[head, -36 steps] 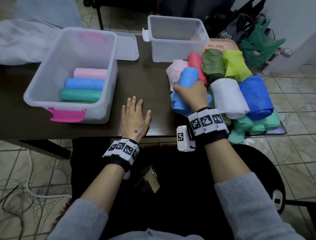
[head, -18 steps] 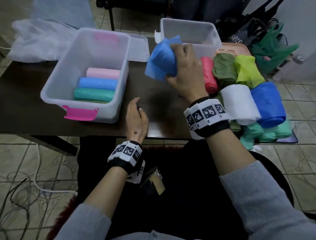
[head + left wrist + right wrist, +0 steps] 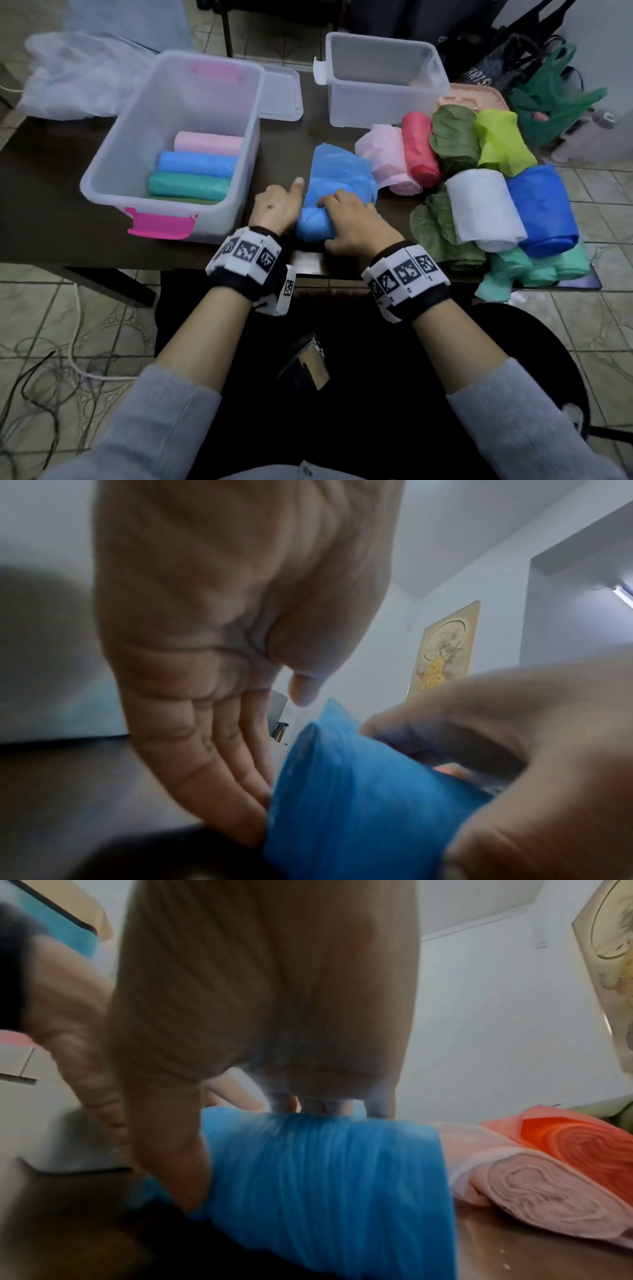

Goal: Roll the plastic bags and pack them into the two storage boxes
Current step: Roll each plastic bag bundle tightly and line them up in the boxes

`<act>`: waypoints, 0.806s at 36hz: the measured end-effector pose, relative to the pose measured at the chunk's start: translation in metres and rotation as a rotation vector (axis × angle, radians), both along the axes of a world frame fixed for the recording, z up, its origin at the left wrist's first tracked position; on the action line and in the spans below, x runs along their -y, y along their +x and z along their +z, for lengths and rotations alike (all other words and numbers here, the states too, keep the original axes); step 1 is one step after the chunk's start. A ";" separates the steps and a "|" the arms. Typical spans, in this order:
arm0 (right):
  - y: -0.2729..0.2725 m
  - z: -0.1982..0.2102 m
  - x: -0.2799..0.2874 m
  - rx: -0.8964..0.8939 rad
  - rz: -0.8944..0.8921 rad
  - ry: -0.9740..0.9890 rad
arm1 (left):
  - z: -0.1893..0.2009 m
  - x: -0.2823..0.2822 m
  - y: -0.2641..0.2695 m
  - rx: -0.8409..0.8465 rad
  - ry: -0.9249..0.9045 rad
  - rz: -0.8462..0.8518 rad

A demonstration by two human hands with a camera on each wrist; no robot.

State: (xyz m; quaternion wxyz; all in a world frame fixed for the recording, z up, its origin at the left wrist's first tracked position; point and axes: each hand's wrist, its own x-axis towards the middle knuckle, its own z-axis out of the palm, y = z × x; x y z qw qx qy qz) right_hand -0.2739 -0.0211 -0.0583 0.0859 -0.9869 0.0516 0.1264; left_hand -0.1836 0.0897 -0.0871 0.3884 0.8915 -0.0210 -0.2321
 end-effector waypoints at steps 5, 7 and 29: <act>-0.019 -0.004 -0.005 -0.017 -0.002 -0.039 | 0.019 0.018 0.004 -0.087 0.122 -0.176; -0.025 -0.006 -0.005 -0.022 0.011 -0.051 | 0.025 0.024 0.006 -0.123 0.206 -0.278; -0.027 0.003 0.001 -0.124 0.061 0.108 | 0.092 0.045 0.030 0.440 -0.572 0.126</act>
